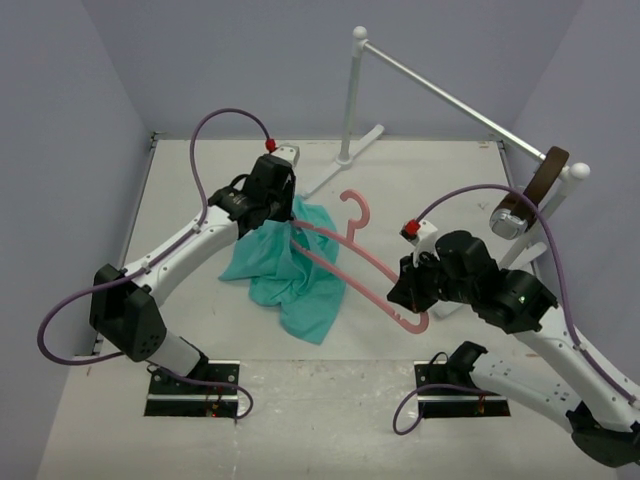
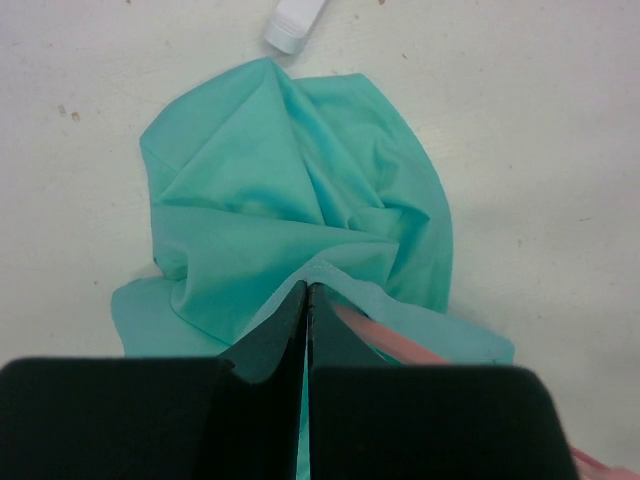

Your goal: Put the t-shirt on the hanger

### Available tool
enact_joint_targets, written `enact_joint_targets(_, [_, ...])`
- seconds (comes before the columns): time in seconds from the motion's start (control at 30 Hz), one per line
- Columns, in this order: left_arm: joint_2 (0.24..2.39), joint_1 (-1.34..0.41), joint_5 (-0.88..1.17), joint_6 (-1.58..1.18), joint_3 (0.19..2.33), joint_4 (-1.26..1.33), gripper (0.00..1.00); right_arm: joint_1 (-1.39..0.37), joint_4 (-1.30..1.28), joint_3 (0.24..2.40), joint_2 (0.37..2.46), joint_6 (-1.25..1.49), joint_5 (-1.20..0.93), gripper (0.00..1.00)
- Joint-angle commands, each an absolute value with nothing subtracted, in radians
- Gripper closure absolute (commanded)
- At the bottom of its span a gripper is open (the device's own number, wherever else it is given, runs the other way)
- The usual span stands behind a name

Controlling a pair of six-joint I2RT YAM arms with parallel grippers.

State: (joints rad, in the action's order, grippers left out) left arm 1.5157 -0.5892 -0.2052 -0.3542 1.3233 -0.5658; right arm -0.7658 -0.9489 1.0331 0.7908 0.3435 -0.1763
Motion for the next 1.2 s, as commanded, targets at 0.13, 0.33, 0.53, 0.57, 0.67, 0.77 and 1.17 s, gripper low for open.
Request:
enact_joint_targets(0.13, [1.401, -0.58, -0.048, -0.23, 1.427, -0.59, 1.0, -0.776, -0.559, 0.96, 0.834, 0.195, -0.447, 1.0])
enact_joint_targets(0.33, [1.37, -0.58, 0.009, -0.137, 1.535, -0.734, 1.0, -0.776, -0.228, 0.848, 0.776, 0.144, -0.649, 1.0])
enact_joint_targets(0.53, [1.311, -0.581, 0.029, -0.153, 1.618, -0.786, 1.0, -0.776, -0.197, 0.912, 0.949, 0.282, -0.28, 1.0])
enact_joint_targets(0.57, [1.298, -0.581, 0.022, -0.164, 1.625, -0.788, 1.0, -0.776, -0.172, 0.9, 0.972, 0.302, -0.252, 1.0])
enact_joint_targets(0.67, [1.259, -0.581, 0.01, -0.192, 1.636, -0.788, 1.0, -0.778, -0.133, 0.89, 1.05, 0.363, -0.207, 1.0])
enact_joint_targets(0.77, [1.24, -0.582, 0.006, -0.202, 1.66, -0.793, 1.0, -0.787, -0.077, 0.861, 1.084, 0.417, -0.146, 1.0])
enact_joint_targets(1.17, [1.326, -0.587, 0.094, -0.148, 1.816, -0.856, 1.0, -0.856, 0.213, 0.816, 0.963, 0.422, -0.144, 1.0])
